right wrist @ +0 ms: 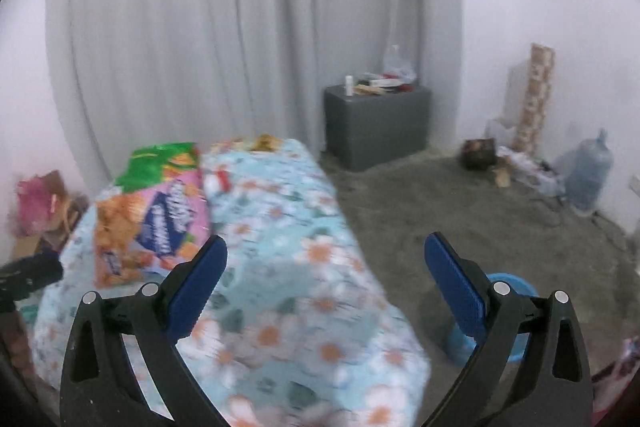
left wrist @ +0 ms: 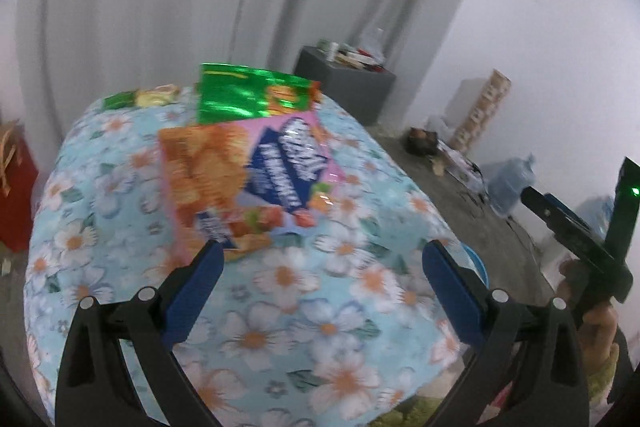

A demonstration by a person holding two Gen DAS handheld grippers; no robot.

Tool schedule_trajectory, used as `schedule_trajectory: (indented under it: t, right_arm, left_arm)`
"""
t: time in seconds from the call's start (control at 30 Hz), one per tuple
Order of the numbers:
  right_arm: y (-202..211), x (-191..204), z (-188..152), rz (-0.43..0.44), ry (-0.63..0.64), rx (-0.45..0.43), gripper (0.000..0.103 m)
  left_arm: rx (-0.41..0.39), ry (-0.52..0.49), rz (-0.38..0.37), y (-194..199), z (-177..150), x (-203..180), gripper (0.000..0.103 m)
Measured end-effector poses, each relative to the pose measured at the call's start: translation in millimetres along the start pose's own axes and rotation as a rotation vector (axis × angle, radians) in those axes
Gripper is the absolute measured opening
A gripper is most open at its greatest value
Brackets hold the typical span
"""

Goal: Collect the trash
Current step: 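Move both tools back toward the trash on the bed, then grasp the pink Gouyer snack bag with the right tool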

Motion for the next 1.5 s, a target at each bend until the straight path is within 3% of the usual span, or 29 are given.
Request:
schedule_trajectory:
  t: [0.2, 0.43, 0.63, 0.73, 0.83, 0.93, 1.0, 1.13, 1.23, 1.3, 1.37, 1.43, 1.47, 1.5]
  right_arm:
    - [-31.6, 24.7, 6.5, 0.167, -0.062, 0.075, 0.095]
    - [-97.9, 46.1, 8.1, 0.464, -0.232, 0.246, 0.094]
    - [-175.1, 72.7, 7.9, 0.541, -0.273, 0.354, 0.080]
    - [-202.8, 81.6, 8.5, 0.540, -0.275, 0.378, 0.074]
    - [-229.5, 84.8, 5.0, 0.541, -0.297, 0.421, 0.063]
    - [-245.6, 85.3, -2.9, 0.574, -0.336, 0.489, 0.040]
    - [-244.9, 85.3, -7.0, 0.603, -0.351, 0.515, 0.026]
    - [-229.9, 79.8, -10.4, 0.648, -0.368, 0.531, 0.012]
    - [-211.1, 69.0, -9.0, 0.642, -0.348, 0.553, 0.011]
    - [-196.9, 58.4, -4.5, 0.636, -0.320, 0.568, 0.012]
    - [-189.5, 45.9, 3.1, 0.586, -0.289, 0.574, 0.016]
    - [-186.4, 30.7, 14.2, 0.484, -0.283, 0.549, 0.022]
    - [-186.2, 25.5, 18.6, 0.457, -0.294, 0.530, 0.037]
    - [-185.3, 19.6, 24.0, 0.434, -0.315, 0.498, 0.060]
  left_arm:
    - [-0.020, 0.063, 0.021, -7.9, 8.0, 36.5, 0.097]
    - [0.008, 0.125, -0.003, -34.0, 12.3, 69.5, 0.097]
    - [0.053, 0.207, -0.038, -68.1, 19.3, 94.2, 0.097]
    - [0.082, 0.220, -0.037, -88.5, 22.0, 100.7, 0.097]
    - [0.109, 0.221, -0.042, -101.4, 22.5, 101.5, 0.097]
    - [0.144, 0.224, -0.095, -108.6, 20.1, 96.8, 0.097]
    - [0.167, 0.221, -0.138, -108.9, 16.4, 90.1, 0.097]
    - [0.211, 0.189, -0.205, -104.8, 9.3, 69.0, 0.097]
    - [0.253, 0.162, -0.308, -95.5, 1.9, 44.2, 0.097]
    - [0.302, 0.120, -0.426, -87.6, -7.6, 19.3, 0.097]
    - [0.365, 0.073, -0.540, -83.1, -18.5, -2.9, 0.097]
    - [0.456, 0.005, -0.644, -82.4, -32.8, -27.6, 0.097]
    - [0.485, -0.023, -0.663, -82.7, -38.3, -35.4, 0.097]
    - [0.509, -0.051, -0.665, -84.1, -43.2, -41.5, 0.097]
Point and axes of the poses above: each gripper's, at about its wrist camera, not at the fingertips, and y roughly against the way its jaws point, x to its left, z to its top, the point moved 1 cm from there along -y, roughly the way its jaws point, and after that the axes turned 6 degrees about z, right-handed, at the moved point
